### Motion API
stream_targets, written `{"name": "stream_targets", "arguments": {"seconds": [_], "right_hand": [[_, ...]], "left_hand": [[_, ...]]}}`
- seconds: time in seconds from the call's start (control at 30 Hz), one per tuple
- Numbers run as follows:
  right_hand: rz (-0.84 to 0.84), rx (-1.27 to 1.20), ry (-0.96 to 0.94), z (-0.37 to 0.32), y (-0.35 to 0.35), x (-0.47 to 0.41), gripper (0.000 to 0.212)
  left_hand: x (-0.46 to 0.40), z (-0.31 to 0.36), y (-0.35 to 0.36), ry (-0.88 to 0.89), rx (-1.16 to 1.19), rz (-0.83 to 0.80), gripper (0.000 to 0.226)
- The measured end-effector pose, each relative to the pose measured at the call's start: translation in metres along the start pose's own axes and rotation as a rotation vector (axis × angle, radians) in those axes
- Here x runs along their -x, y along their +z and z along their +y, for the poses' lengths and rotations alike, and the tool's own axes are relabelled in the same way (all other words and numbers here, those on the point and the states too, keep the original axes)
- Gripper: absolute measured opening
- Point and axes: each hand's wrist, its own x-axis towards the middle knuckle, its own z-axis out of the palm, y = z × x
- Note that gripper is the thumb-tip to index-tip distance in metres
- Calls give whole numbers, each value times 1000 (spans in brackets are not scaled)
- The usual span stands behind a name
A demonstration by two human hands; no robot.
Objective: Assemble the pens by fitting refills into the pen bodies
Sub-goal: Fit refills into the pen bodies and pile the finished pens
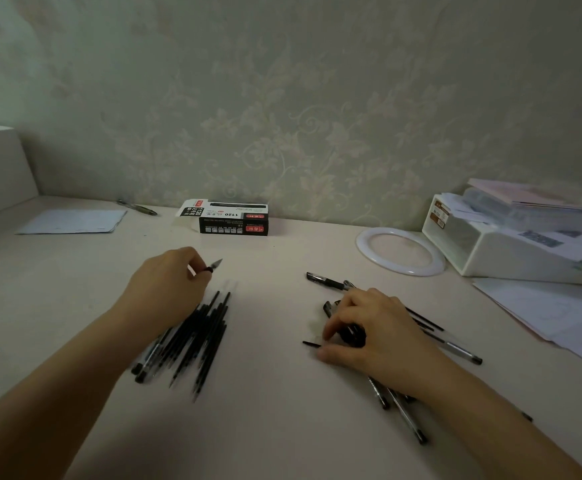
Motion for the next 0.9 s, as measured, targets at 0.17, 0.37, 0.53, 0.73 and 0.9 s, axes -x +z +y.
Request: {"name": "stream_targets", "arguments": {"seconds": [0.17,0.37,0.53,0.73,0.9], "right_hand": [[62,-48,-4,-4,3,-3,11],[228,-466,70,-9,-1,-3,14],[186,-491,40,-14,1,-4,15],[211,-523,85,-10,-1,-3,18],[147,-526,14,-18,3,-2,15]], "left_hand": [[6,7,1,116,75,-38,7],[31,36,11,523,239,-352,7],[39,43,18,568,251,-359,9],[35,37,17,549,229,-349,8],[39,40,20,578,259,-373,7]]}}
